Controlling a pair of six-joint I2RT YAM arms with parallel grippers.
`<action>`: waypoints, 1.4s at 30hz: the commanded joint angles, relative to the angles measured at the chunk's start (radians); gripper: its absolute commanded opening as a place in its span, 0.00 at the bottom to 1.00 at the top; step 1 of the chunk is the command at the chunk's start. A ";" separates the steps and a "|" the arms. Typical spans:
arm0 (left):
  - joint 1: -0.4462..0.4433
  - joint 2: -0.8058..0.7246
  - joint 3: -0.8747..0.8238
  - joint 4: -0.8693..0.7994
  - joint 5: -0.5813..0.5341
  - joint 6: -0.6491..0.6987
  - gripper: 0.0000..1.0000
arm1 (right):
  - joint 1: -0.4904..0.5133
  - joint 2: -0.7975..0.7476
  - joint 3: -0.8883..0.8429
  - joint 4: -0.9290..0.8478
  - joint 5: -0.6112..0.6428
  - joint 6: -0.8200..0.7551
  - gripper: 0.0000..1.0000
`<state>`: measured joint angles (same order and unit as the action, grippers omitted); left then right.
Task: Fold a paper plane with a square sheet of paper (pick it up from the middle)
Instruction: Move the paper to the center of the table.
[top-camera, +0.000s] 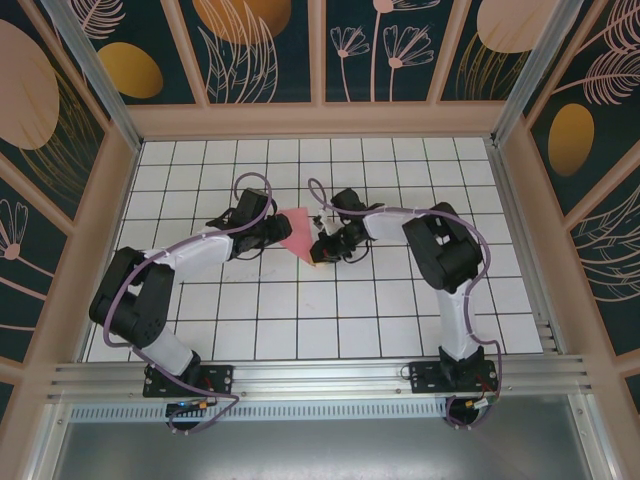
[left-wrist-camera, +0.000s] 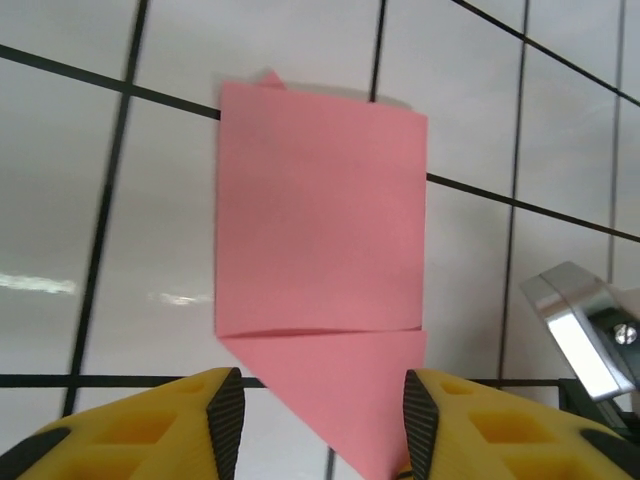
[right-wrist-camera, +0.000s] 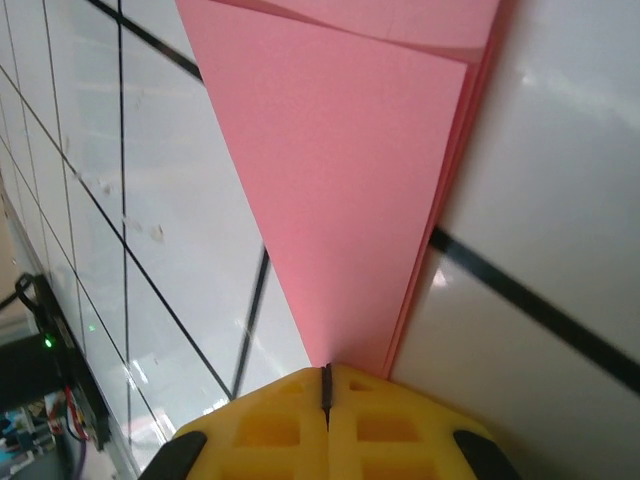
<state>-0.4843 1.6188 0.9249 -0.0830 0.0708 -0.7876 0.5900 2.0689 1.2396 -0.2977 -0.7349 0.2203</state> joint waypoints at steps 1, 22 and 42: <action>0.006 0.022 -0.022 0.111 0.150 0.019 0.44 | -0.023 -0.038 -0.089 -0.156 0.098 -0.137 0.05; -0.008 0.288 0.039 0.174 0.253 -0.027 0.22 | -0.036 -0.101 -0.146 -0.116 0.091 -0.121 0.05; -0.011 0.329 0.001 0.111 0.157 -0.081 0.19 | -0.038 -0.213 -0.315 -0.070 0.102 -0.042 0.06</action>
<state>-0.5041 1.8965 0.9615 0.1040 0.3214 -0.8551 0.5560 1.8709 0.9745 -0.2291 -0.6704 0.1650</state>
